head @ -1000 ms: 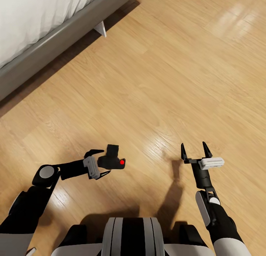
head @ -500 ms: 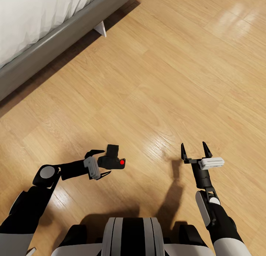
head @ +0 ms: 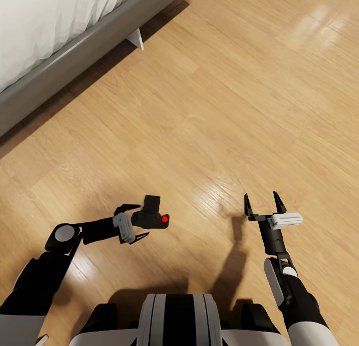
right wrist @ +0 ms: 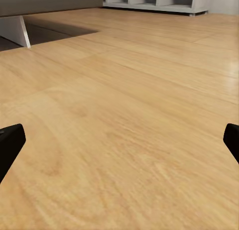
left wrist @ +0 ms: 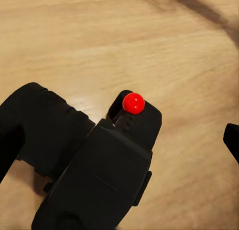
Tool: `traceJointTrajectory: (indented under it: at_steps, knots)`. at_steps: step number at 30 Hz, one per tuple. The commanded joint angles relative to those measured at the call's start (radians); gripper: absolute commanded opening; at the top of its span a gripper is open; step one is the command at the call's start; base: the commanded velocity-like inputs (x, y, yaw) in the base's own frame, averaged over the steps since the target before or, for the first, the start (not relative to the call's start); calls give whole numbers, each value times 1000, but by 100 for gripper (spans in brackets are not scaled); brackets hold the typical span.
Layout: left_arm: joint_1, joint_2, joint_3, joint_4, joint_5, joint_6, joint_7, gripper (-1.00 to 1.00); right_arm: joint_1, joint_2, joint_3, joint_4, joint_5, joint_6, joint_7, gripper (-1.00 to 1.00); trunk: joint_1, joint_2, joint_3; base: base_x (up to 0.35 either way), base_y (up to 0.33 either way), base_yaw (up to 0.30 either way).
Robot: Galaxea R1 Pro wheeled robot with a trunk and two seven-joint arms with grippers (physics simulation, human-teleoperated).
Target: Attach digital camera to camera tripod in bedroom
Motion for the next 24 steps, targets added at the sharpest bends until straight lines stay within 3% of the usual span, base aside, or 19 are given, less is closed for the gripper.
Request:
traceJointTrajectory:
  at_steps: [1,12,24]
  knots:
    - [0,0,0,3,-2,7,-3,100,0,0,-1,1,-10,-1,11,100,0,0,0,0,0,0]
    - [0,0,1,46,-2,7,12,100,0,0,-1,1,-10,0,10,100,0,0,0,0,0,0]
    - [0,3,-1,93,-7,-5,161,100,0,0,-1,1,-10,1,10,100,0,0,0,0,0,0]
